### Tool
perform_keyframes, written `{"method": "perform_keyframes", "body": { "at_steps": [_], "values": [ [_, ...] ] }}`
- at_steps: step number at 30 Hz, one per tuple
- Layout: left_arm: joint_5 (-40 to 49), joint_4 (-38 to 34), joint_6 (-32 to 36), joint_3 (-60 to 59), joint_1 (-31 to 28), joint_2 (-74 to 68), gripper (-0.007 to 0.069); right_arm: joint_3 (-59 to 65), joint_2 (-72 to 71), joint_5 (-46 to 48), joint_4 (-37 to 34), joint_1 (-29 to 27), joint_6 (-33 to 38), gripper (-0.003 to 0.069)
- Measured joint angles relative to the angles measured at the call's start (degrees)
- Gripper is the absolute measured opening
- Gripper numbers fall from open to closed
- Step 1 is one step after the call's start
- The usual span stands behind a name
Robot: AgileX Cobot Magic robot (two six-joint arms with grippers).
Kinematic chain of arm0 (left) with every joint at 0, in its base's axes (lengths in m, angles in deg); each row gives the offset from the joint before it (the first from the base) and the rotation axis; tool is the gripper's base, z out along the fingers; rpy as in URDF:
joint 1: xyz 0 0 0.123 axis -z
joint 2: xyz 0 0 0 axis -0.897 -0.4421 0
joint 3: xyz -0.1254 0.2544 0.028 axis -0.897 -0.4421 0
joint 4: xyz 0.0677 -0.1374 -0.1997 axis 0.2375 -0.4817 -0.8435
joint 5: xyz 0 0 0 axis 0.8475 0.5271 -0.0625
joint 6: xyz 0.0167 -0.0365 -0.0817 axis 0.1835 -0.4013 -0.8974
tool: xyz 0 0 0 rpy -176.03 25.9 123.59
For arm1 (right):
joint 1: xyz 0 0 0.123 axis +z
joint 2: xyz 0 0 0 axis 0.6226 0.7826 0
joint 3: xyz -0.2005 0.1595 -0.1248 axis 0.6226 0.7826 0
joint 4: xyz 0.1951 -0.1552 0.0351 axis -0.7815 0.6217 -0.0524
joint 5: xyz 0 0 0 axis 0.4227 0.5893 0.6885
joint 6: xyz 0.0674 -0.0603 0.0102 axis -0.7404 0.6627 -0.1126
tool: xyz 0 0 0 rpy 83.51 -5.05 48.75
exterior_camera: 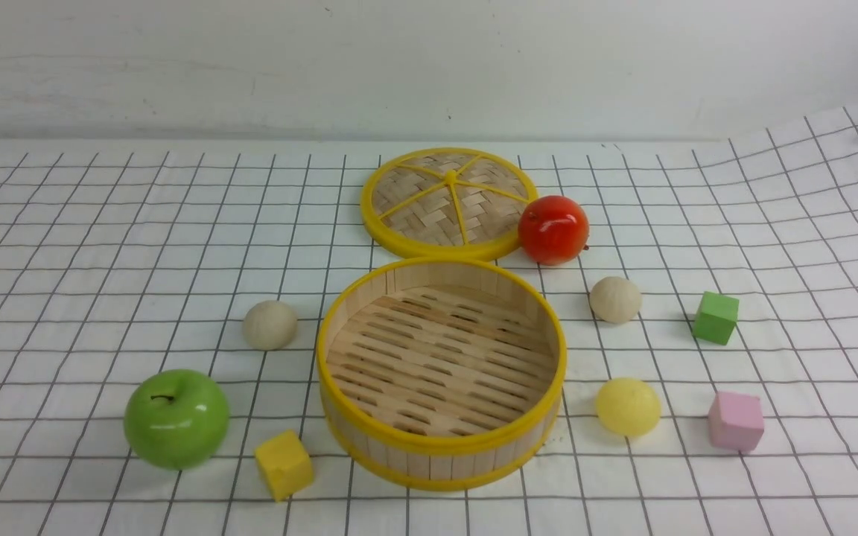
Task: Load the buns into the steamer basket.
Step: Use the left arm to grab a steamed stuffed bun
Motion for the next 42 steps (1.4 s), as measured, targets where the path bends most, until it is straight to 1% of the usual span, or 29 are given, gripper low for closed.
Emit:
{"method": "perform_keyframes", "body": {
  "at_steps": [1, 2, 7, 10, 11, 12, 13, 15, 16, 20, 22, 23, 26, 28, 30, 33, 36, 38, 39, 42],
  "values": [
    [2.3, 1.2, 0.6, 4.9, 0.0, -2.4, 0.0238, 0.0, 0.0, 0.0, 0.0, 0.0, 0.0, 0.0241],
    [2.6, 1.5, 0.7, 5.5, 0.0, -2.8, 0.0238, 0.0, 0.0, 0.0, 0.0, 0.0, 0.0, 0.0241],
    [13.4, 3.1, 1.1, 22.2, 0.0, -18.5, 0.0238, 0.0, 0.0, 0.0, 0.0, 0.0, 0.0, 0.0241],
    [18.3, 3.4, 1.1, 27.1, 0.0, -27.3, 0.0238, 0.0, 0.0, 0.0, 0.0, 0.0, 0.0, 0.0241],
    [18.6, 3.5, 1.1, 27.3, 0.0, -27.9, 0.0238, 0.0, 0.0, 0.0, 0.0, 0.0, 0.0, 0.0241],
    [19.9, 4.1, 1.2, 28.4, 0.0, -31.9, 0.0238, 0.0, 0.0, 0.0, 0.0, 0.0, 0.0, 0.0241],
    [20.0, 4.2, 1.2, 28.5, 0.0, -33.0, 0.0238, 0.0, 0.0, 0.0, 0.0, 0.0, 0.0, 0.0241],
    [18.6, 4.8, 1.0, 28.7, 0.0, -40.4, 0.0238, 0.0, 0.0, 0.0, 0.0, 0.0, 0.0, 0.0241],
    [18.4, 4.8, 1.0, 28.7, 0.0, -40.9, 0.0238, 0.0, 0.0, 0.0, 0.0, 0.0, 0.0, 0.0241],
    [11.4, 3.6, 0.1, 29.3, 0.0, -53.9, 0.0238, 0.0, 0.0, 0.0, 0.0, 0.0, 0.0, 0.0241],
    [11.1, 3.4, 0.0, 30.3, 0.0, -56.9, 0.0238, 0.0, 0.0, 0.0, 0.0, 0.0, 0.0, 0.0241],
    [12.1, 3.4, -0.1, 32.3, 0.0, -61.7, 0.0238, 0.0, 0.0, 0.0, 0.0, 0.0, 0.0, 0.0241],
    [15.6, 3.2, -0.2, 37.9, 0.0, -68.2, 0.0238, 0.0, 0.0, 0.0, 0.0, 0.0, 0.0, 0.0241],
    [21.8, 3.1, -0.2, 46.4, 0.0, -76.6, 0.0238, 0.0, 0.0, 0.0, 0.0, 0.0, 0.0, 0.0241],
    [23.8, 3.0, -0.2, 49.2, 0.0, -79.3, 0.0238, 0.0, 0.0, 0.0, 0.0, 0.0, 0.0, 0.0241],
    [30.6, -0.3, -0.2, 59.2, 0.0, -88.6, 0.0238, 0.0, 0.0, 0.0, 0.0, 0.0, 0.0, 0.0241],
    [33.3, -2.2, 0.0, 63.6, 0.0, -92.5, 0.0238, 0.0, 0.0, 0.0, 0.0, 0.0, 0.0, 0.0241],
    [37.1, -5.2, 2.1, 69.3, 0.0, -97.5, 0.0238, 0.0, 0.0, 0.0, 0.0, 0.0, 0.0, 0.0241],
    [37.1, -5.3, 2.4, 69.8, 0.0, -97.8, 0.0238, 0.0, 0.0, 0.0, 0.0, 0.0, 0.0, 0.0241],
    [42.3, -5.6, 9.5, 76.9, 1.8, -103.7, 0.0238, 0.0, 0.0, 0.0, 0.0, 0.0, 0.0, 0.0241]
  ]
}}
